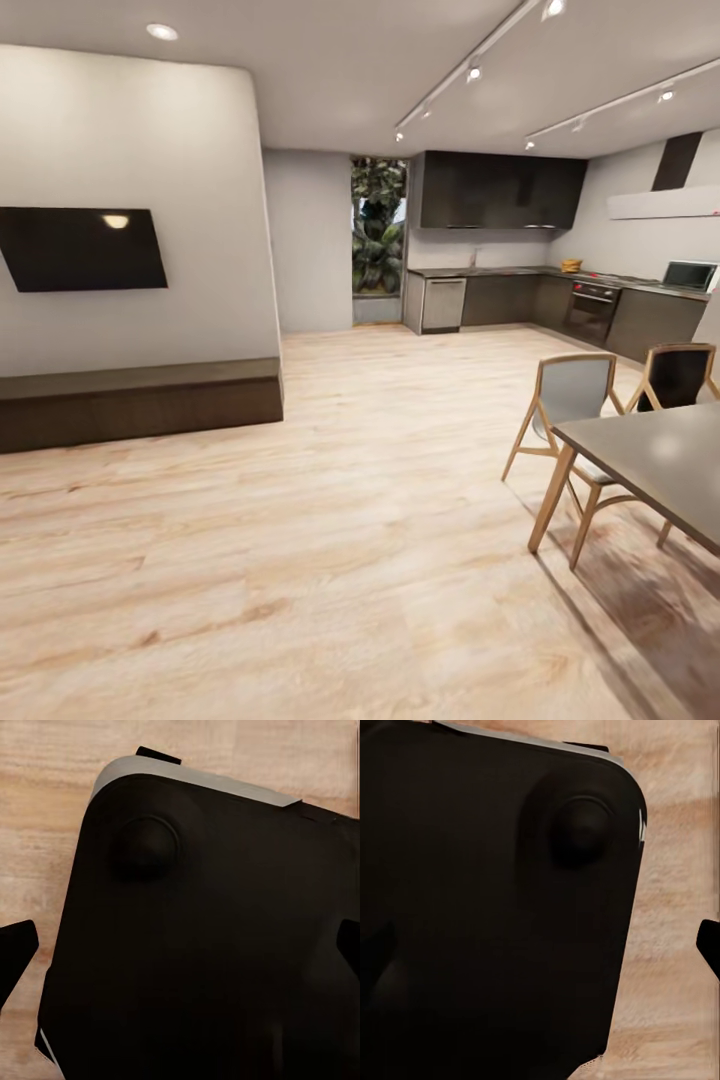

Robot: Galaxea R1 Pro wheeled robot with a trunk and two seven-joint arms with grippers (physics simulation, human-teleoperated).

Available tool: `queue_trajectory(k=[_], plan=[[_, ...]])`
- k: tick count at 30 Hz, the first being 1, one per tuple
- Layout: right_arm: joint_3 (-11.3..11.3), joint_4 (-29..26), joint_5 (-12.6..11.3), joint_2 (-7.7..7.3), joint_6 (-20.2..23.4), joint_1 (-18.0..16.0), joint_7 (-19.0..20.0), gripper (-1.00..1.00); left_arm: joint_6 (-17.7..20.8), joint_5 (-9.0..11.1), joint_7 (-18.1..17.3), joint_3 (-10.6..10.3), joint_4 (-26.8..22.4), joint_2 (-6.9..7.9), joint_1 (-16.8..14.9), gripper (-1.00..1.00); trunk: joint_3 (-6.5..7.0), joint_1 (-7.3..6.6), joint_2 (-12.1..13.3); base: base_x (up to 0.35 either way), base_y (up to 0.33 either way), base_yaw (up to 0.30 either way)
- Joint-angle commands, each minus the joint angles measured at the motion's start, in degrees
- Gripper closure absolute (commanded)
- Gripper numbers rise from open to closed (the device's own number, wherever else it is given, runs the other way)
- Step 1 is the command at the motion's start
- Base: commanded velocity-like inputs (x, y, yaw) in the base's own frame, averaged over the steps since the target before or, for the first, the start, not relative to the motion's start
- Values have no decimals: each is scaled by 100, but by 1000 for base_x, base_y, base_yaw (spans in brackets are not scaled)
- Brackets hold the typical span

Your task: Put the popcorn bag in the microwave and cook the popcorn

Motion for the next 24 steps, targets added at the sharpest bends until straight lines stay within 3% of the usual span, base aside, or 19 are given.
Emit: queue_trajectory(k=[1, 24], plan=[[26, 0, 27, -7, -13, -1, -4, -100, -15, 30, 1, 0, 0, -1, -1, -100, -5, 3, -2, 326, 0, 0], [25, 0, 29, -4, -13, -1, -2, -100, -42, 23, 6, -11, 17, -10, -1, -100, -5, 3, -2, 326, 0, 0]])
